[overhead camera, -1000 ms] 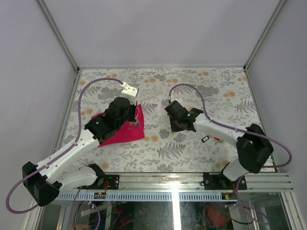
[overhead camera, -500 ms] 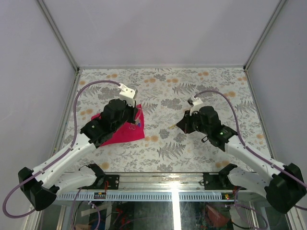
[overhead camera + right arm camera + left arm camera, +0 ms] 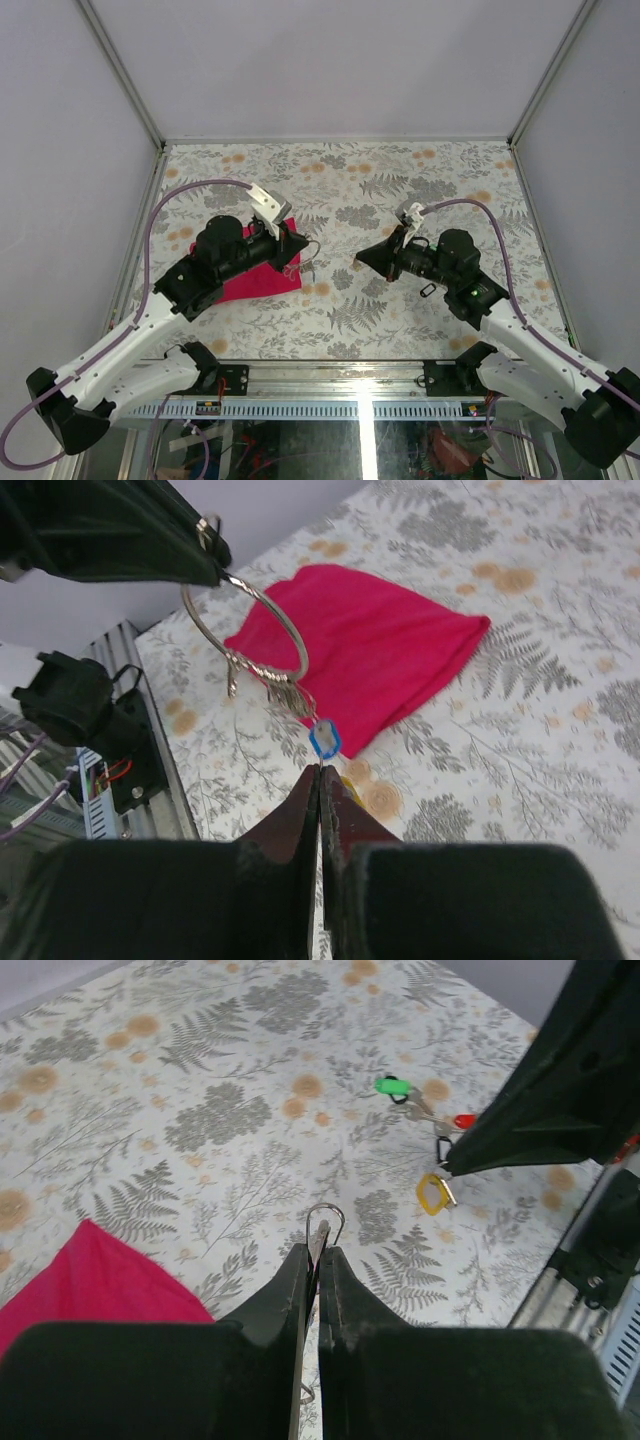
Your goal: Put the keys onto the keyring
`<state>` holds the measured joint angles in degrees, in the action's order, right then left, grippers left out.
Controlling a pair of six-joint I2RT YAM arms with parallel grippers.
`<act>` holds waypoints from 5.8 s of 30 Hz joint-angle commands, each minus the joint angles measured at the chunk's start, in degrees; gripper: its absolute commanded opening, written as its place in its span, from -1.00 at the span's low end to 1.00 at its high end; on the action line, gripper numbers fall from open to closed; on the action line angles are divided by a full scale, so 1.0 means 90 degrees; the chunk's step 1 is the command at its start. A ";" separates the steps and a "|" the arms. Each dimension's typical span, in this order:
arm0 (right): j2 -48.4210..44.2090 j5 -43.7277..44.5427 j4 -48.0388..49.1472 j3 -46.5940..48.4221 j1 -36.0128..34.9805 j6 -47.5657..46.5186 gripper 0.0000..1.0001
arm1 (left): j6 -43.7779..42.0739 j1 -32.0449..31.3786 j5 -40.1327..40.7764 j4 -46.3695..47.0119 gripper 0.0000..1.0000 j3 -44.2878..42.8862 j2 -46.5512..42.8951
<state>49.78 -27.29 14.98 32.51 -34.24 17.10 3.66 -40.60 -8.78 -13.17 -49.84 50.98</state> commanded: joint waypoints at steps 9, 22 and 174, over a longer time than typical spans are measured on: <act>0.0225 -0.1054 0.2340 -0.0046 -0.0012 -0.0334 -1.00 | -0.0263 0.0061 -0.1339 0.0650 -1.00 0.0020 0.0023; 0.0477 -0.0592 0.1704 0.0366 -0.0849 -0.2624 -1.00 | -0.0294 0.0058 -0.1024 0.0214 -1.00 -0.0290 0.0540; -0.0625 0.0688 -0.0185 0.0026 -0.1523 -0.2282 0.19 | 0.0162 0.0066 -0.2032 0.0304 -1.00 -0.0453 0.0801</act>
<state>45.89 -17.45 12.86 32.53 -47.68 -6.35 3.40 -40.38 -25.39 -14.52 -52.07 59.31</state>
